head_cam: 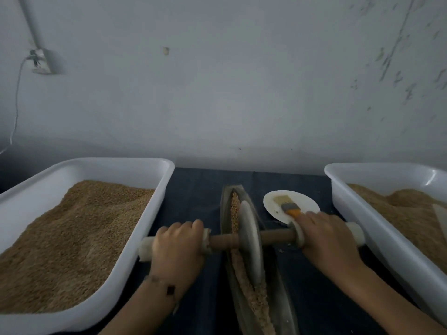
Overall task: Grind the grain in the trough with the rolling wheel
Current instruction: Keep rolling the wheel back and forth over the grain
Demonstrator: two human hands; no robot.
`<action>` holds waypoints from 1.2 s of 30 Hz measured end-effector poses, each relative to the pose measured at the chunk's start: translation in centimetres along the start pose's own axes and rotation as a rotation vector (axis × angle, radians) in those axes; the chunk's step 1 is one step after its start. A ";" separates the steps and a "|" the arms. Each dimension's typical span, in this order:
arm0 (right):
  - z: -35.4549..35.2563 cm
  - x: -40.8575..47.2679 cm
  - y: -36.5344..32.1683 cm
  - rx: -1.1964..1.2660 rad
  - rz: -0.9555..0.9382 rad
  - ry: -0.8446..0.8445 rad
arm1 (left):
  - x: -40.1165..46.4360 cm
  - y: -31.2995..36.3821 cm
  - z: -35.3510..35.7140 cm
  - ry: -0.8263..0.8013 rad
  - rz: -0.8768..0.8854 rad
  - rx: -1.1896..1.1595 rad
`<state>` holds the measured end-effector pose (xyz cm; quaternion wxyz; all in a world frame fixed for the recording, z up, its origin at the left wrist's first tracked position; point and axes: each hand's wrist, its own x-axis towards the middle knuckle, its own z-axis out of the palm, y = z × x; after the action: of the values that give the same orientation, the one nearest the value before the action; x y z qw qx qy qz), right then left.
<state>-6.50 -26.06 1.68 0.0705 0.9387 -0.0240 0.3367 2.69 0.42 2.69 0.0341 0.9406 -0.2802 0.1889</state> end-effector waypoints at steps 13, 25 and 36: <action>2.4 4.5 0.6 -0.048 0.033 -0.100 | 4.5 -0.8 0.9 -0.033 -0.072 -0.021; -5.6 -3.7 -0.1 0.069 -0.112 0.007 | -5.4 -0.4 -2.4 0.180 0.149 -0.074; 4.0 6.4 1.8 -0.020 0.095 -0.228 | 4.4 -0.2 1.4 0.090 -0.153 0.114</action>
<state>0.76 -28.42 2.93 0.0609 0.9679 -0.0798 0.2303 6.62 -1.88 3.06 0.0075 0.9502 -0.1945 0.2433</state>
